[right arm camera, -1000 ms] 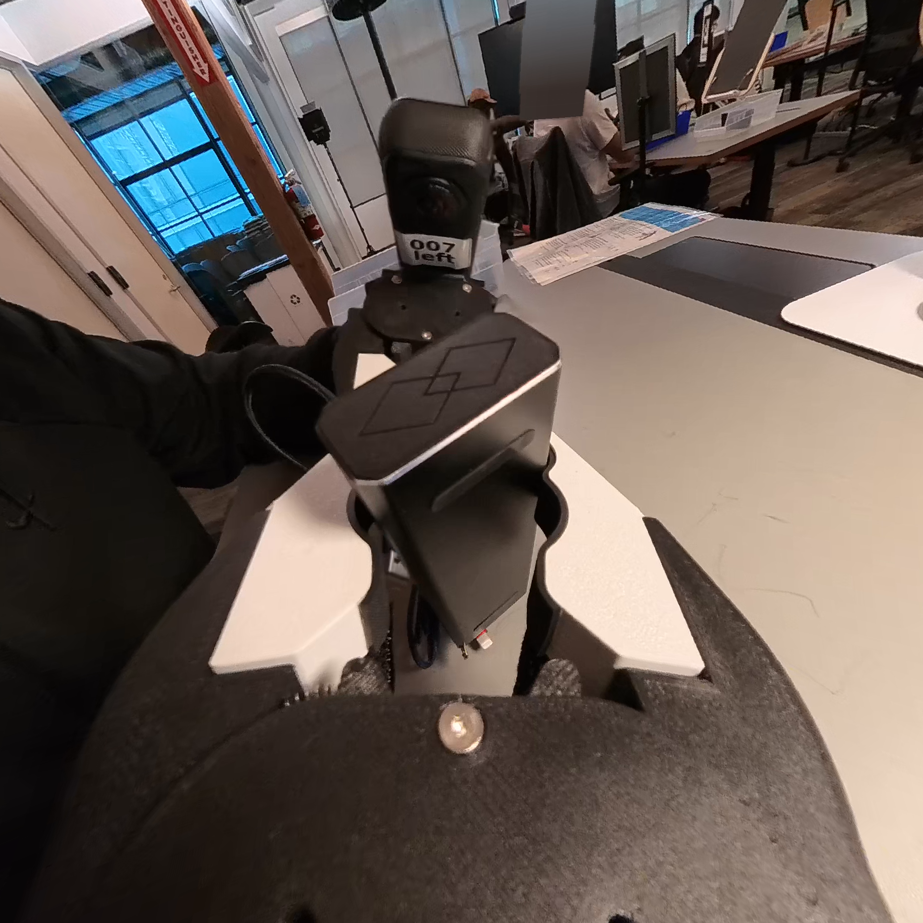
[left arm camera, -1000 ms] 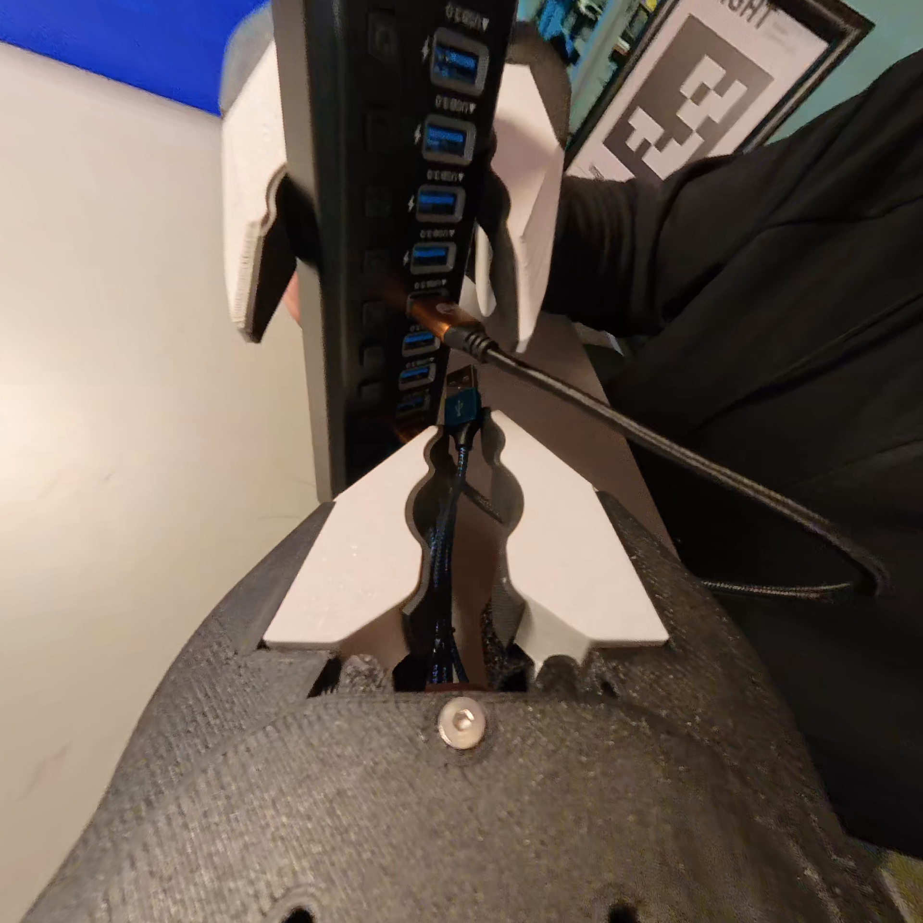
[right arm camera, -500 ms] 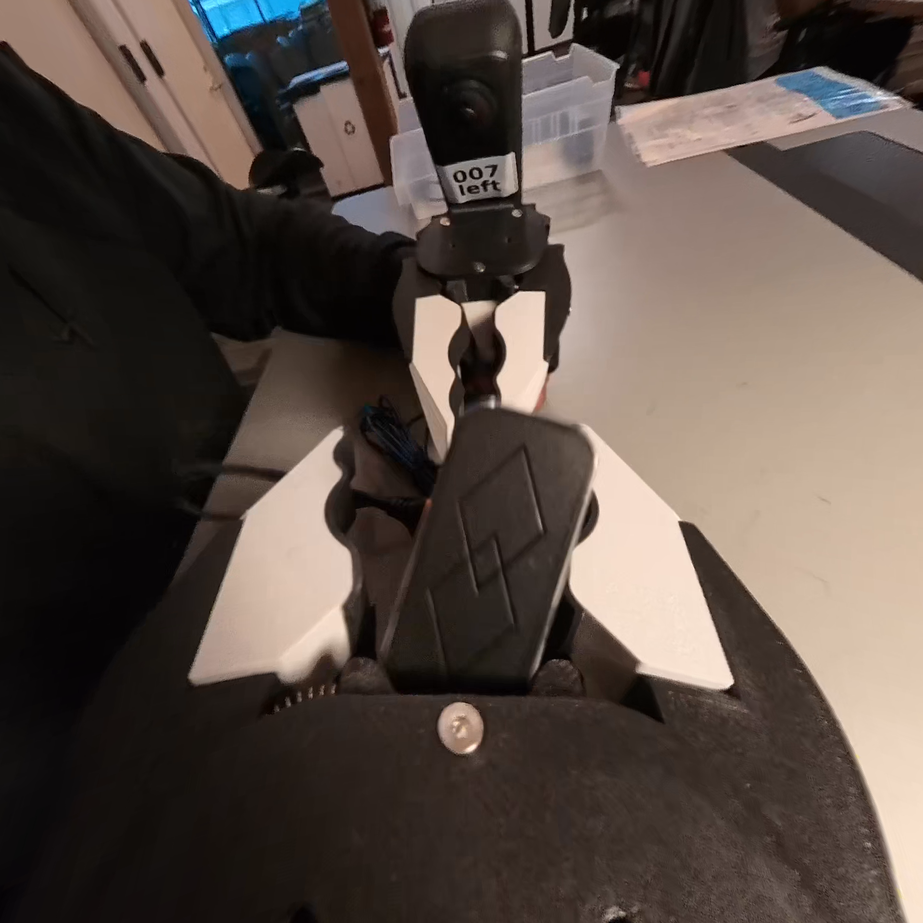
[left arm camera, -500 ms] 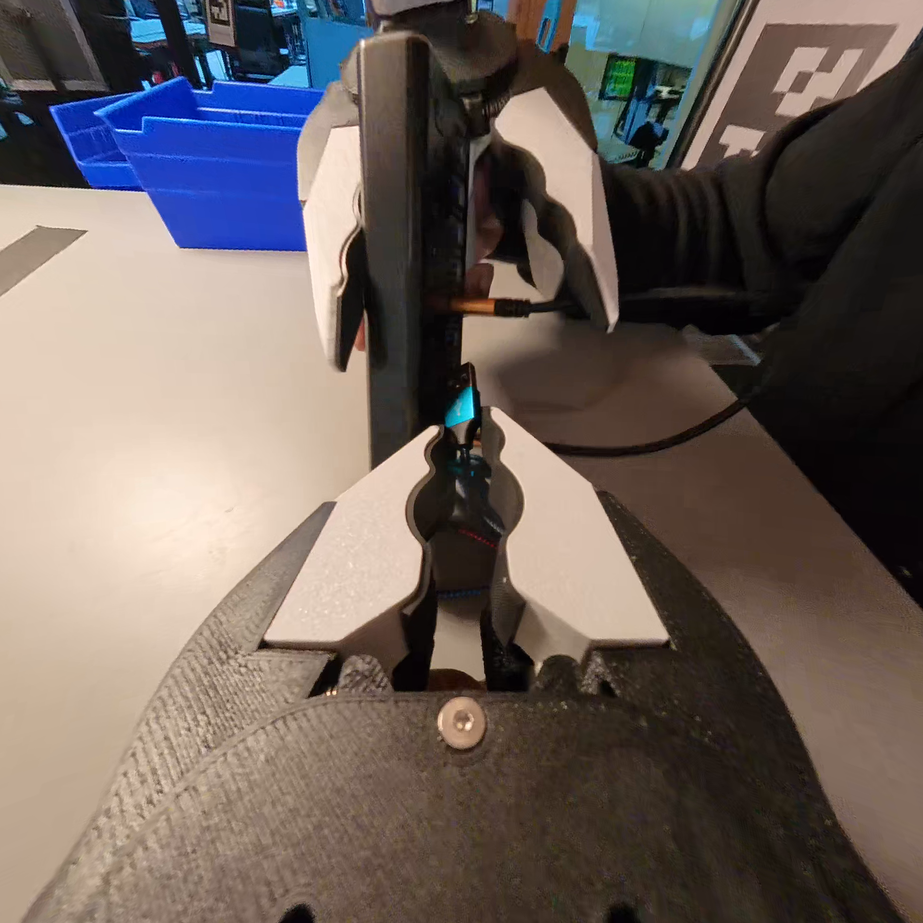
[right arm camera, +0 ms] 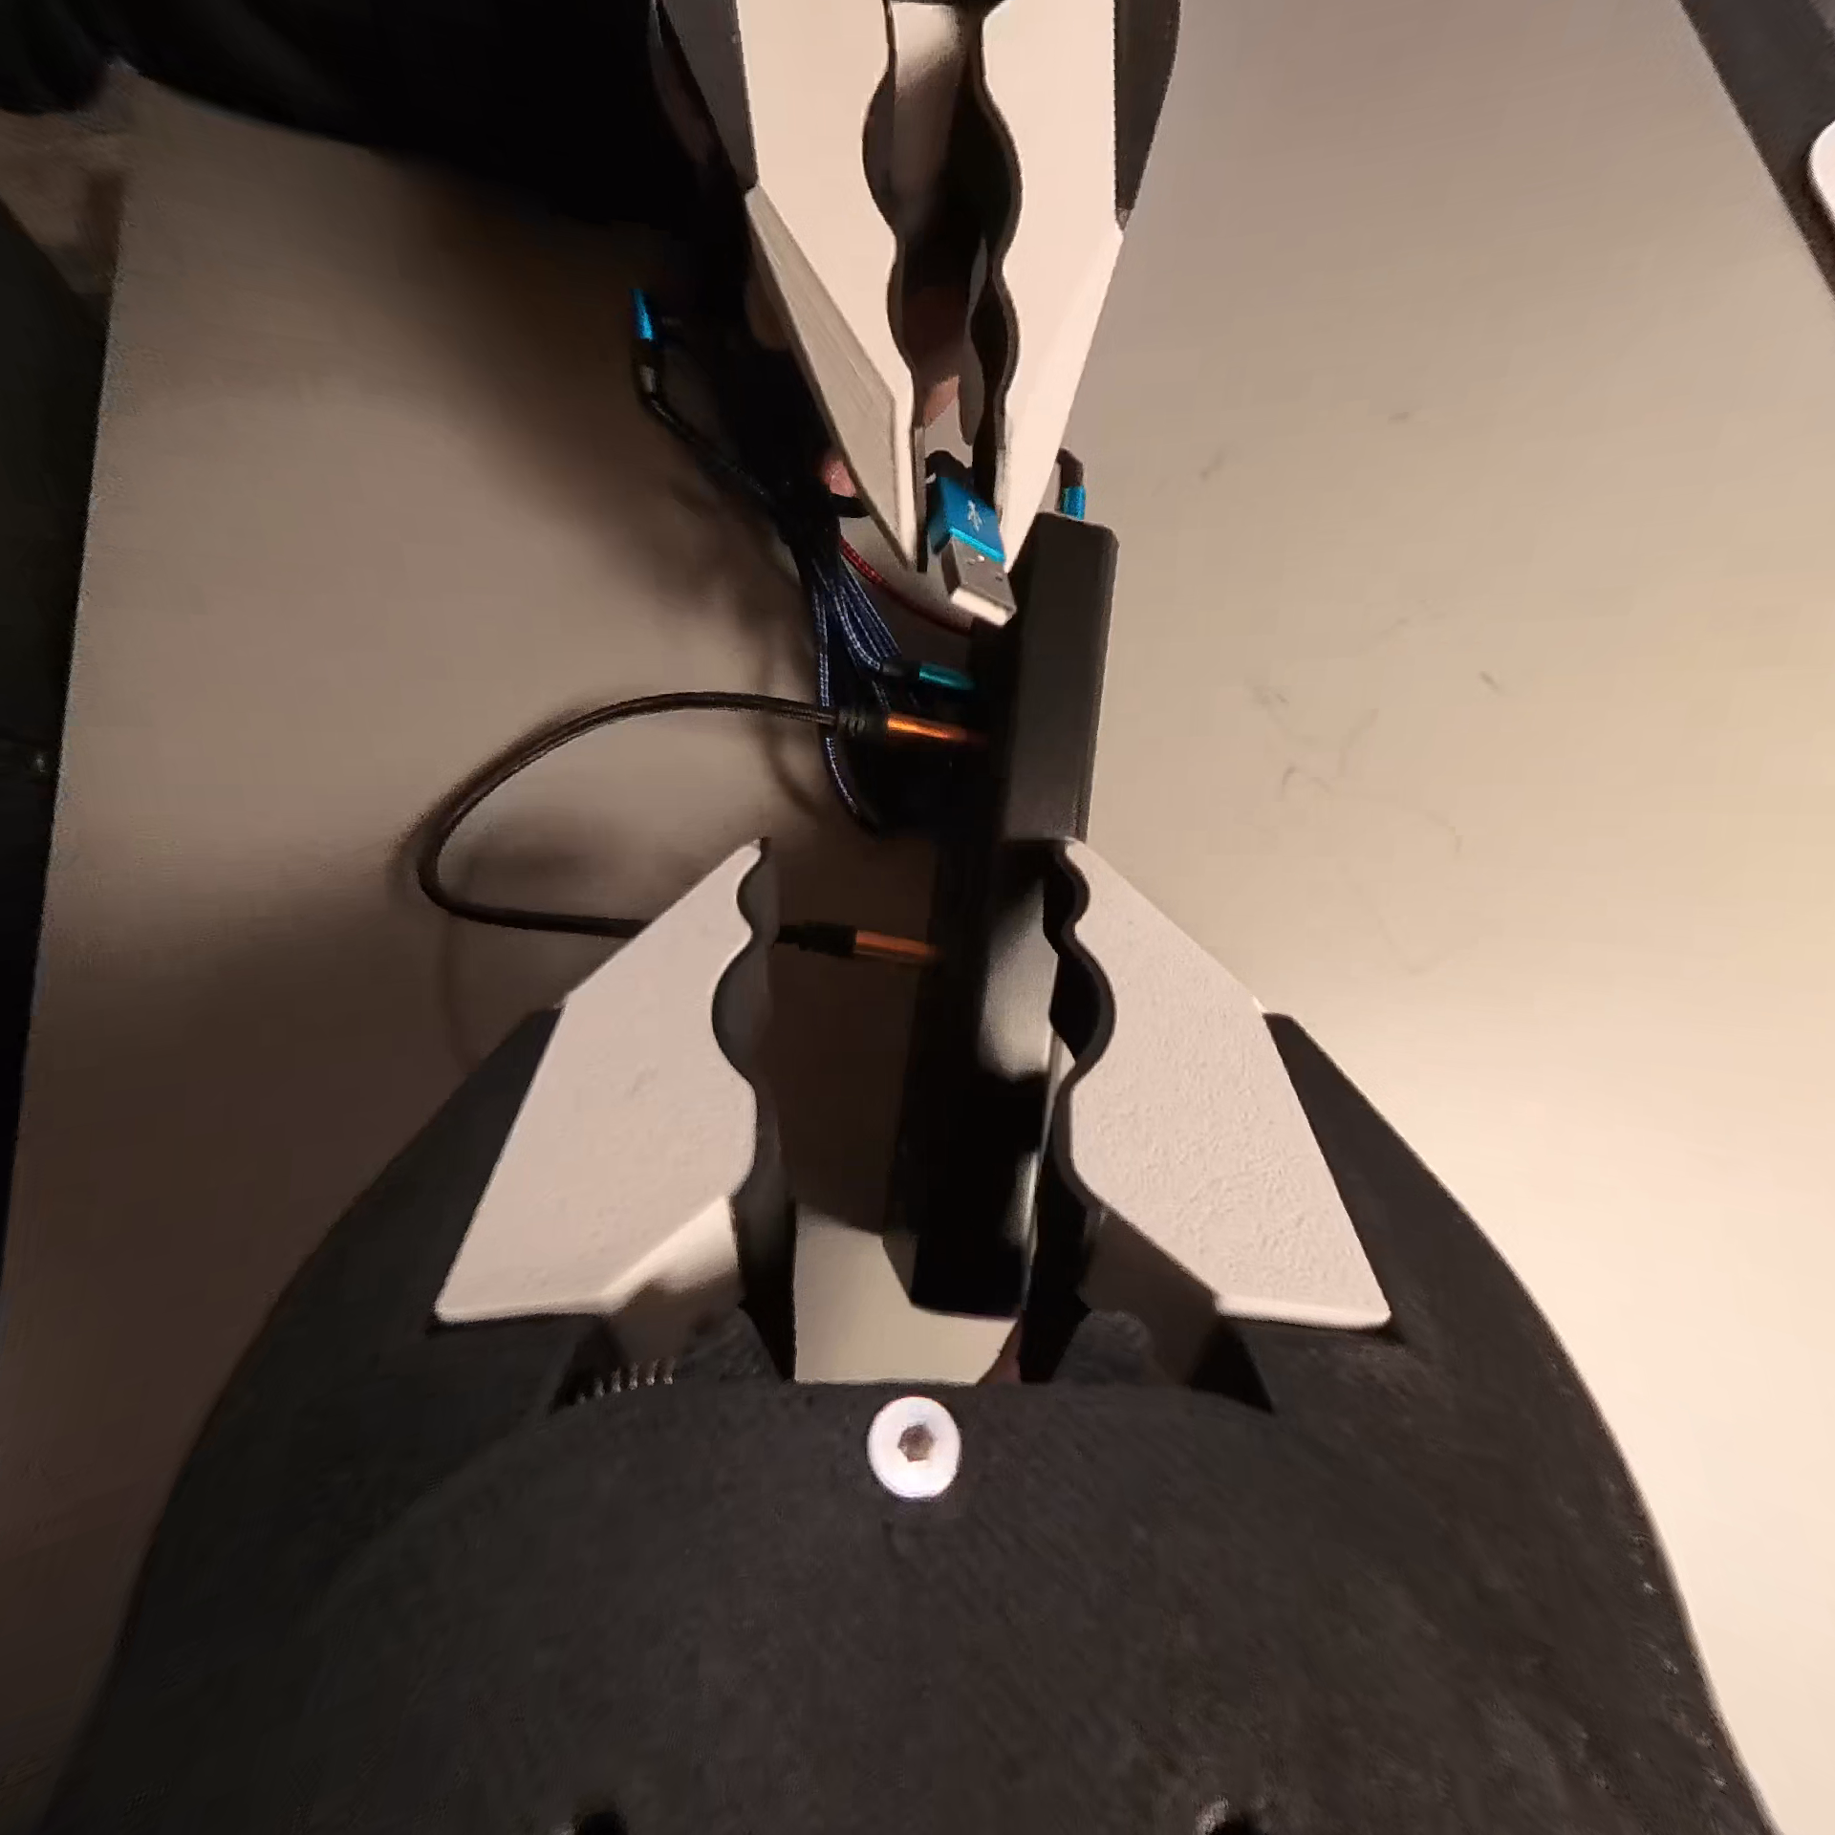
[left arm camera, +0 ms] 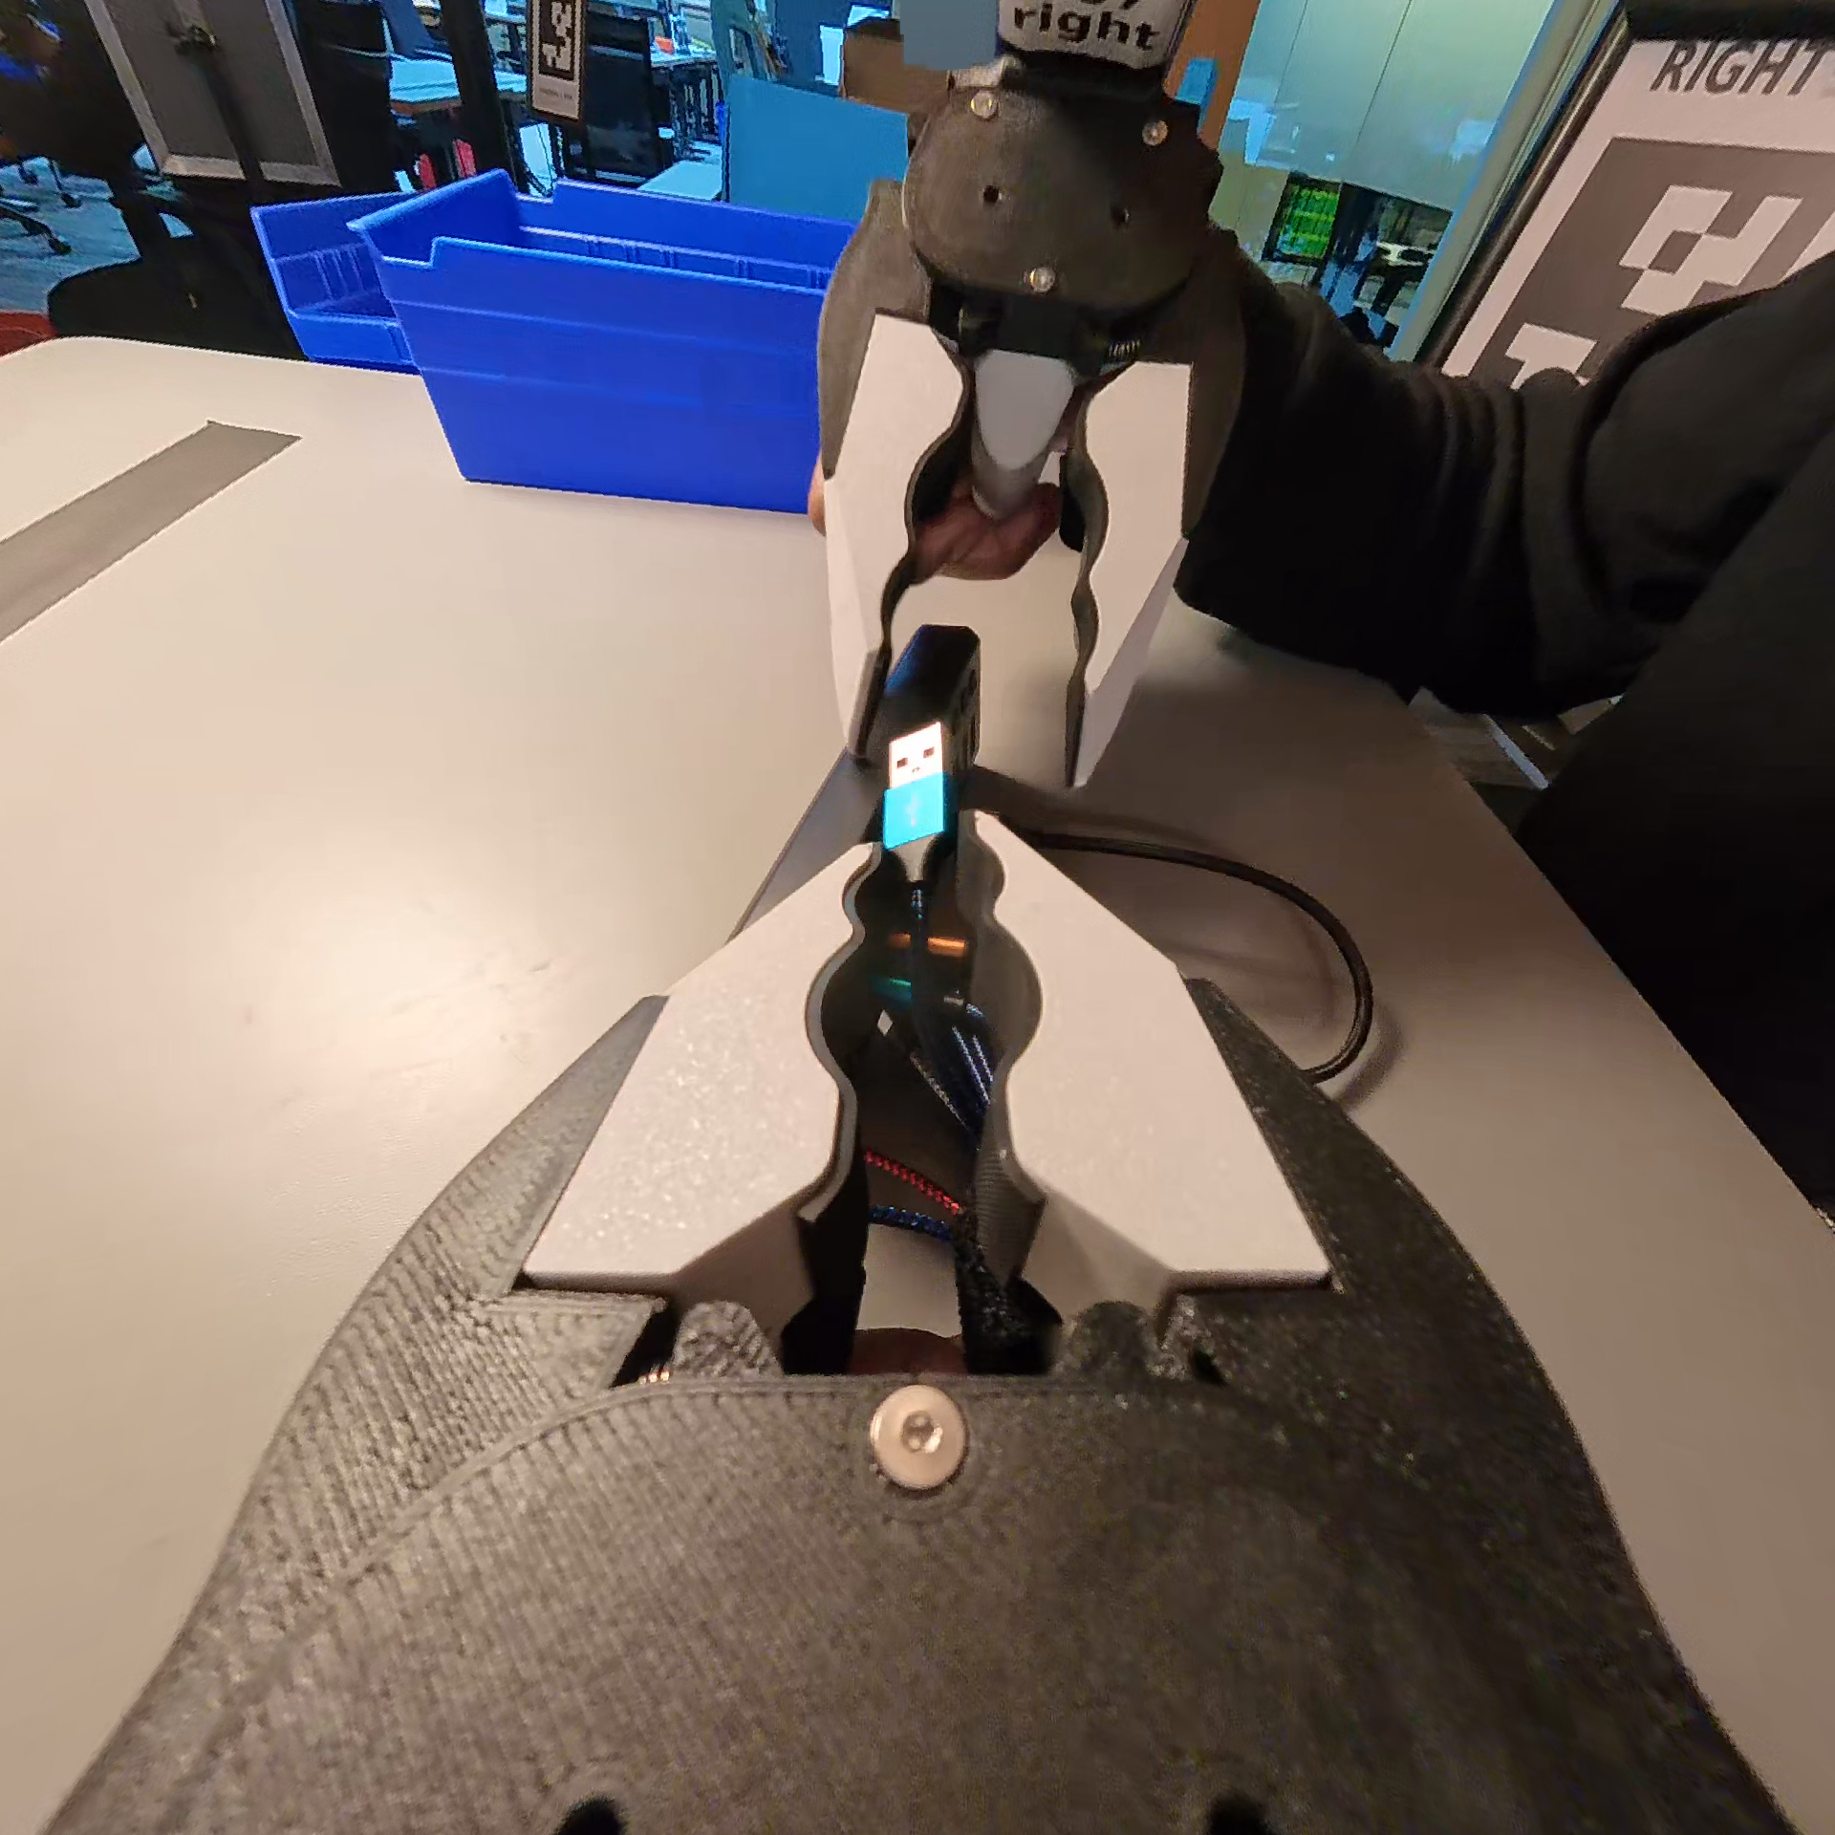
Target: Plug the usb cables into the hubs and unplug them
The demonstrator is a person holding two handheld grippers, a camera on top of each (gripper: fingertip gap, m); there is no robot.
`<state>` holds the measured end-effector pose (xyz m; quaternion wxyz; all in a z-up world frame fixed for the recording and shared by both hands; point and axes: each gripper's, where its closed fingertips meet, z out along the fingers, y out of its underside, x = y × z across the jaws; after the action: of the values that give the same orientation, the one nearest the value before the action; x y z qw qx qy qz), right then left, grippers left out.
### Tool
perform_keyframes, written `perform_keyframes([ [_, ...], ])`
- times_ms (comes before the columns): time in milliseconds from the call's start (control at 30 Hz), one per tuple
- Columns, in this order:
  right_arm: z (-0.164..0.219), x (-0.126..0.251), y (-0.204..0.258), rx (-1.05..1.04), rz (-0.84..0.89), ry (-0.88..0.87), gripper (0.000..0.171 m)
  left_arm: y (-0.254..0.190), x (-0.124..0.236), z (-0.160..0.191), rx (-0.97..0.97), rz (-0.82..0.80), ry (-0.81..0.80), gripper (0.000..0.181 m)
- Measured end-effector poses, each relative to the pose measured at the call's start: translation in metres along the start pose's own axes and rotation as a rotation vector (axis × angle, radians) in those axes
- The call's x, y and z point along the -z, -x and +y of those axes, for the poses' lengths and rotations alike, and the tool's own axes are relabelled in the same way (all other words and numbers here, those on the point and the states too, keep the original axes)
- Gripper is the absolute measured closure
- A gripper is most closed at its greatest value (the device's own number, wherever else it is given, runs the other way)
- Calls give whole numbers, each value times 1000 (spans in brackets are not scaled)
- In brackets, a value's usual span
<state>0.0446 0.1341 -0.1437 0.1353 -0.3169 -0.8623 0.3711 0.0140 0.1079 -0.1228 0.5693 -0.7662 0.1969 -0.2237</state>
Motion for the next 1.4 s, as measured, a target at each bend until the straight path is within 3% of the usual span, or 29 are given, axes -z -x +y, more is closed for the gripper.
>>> perform_keyframes([
  [167, 10, 24, -17, 52, 144, -53, 110, -2, 0, 1, -60, -23, 9, 166],
  [300, 40, 46, -19, -87, 161, -80, 103, -2, -1, 1, -220, -98, 47, 165],
  [433, 66, 36, -13, -169, 146, -72, 101, -8, -7, 2, -435, -192, 132, 166],
  [500, 71, 25, -17, -192, 178, -48, 107, -10, -12, 6, -545, -251, 188, 166],
  [633, 72, 7, -18, -221, 198, 3, 134, -13, -19, 16, -709, -342, 301, 165],
  [767, 57, 10, -11, -234, 176, -30, 144, -6, -13, 18, -786, -448, 355, 165],
  [1000, 0, 32, -6, -334, 164, -218, 145, 3, 6, 13, -909, -552, 399, 165],
  [1200, -33, 32, -16, -496, 226, -277, 145, 6, 16, 15, -1146, -650, 549, 166],
  [1400, -47, 26, -17, -621, 272, -304, 145, 12, 30, 16, -1237, -744, 686, 166],
])
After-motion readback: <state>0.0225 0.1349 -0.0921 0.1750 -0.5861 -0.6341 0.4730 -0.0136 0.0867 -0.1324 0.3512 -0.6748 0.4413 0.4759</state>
